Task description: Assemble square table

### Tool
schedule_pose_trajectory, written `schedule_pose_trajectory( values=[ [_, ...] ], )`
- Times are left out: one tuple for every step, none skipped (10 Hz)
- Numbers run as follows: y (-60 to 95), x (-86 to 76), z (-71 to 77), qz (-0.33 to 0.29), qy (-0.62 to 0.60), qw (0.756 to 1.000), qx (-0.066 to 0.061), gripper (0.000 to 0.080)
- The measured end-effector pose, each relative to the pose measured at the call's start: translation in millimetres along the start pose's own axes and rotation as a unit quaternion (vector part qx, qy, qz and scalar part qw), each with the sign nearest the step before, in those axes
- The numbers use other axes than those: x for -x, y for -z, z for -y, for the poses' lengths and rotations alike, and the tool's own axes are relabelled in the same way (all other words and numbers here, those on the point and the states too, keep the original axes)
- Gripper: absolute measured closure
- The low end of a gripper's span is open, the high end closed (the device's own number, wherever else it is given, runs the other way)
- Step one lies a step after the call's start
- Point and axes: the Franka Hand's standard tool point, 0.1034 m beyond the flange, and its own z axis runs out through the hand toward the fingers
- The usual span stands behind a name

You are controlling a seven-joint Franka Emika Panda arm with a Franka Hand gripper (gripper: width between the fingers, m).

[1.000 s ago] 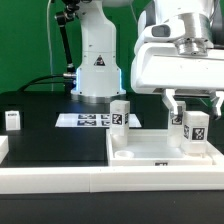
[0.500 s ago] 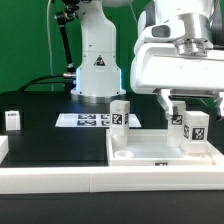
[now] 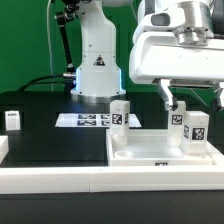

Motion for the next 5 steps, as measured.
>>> schedule_pose_trajectory(
  values=[
    [-2.8,3.0,0.9,0.023,-0.001,1.000,-0.003,0.0150],
    [-6.8,7.1,-0.3,0.073,-0.005,0.997,-0.008,0.0150],
    [-8.4,4.6,-0.4,0.106,-0.008,0.994,-0.013,0.0150],
    [-9.9,3.7,-0.1,0.129,-0.009,0.992,-0.015,0.0150],
    [-10.3,7.7,2.7,0.178,-0.012,0.984,-0.022,0.0150]
  ],
)
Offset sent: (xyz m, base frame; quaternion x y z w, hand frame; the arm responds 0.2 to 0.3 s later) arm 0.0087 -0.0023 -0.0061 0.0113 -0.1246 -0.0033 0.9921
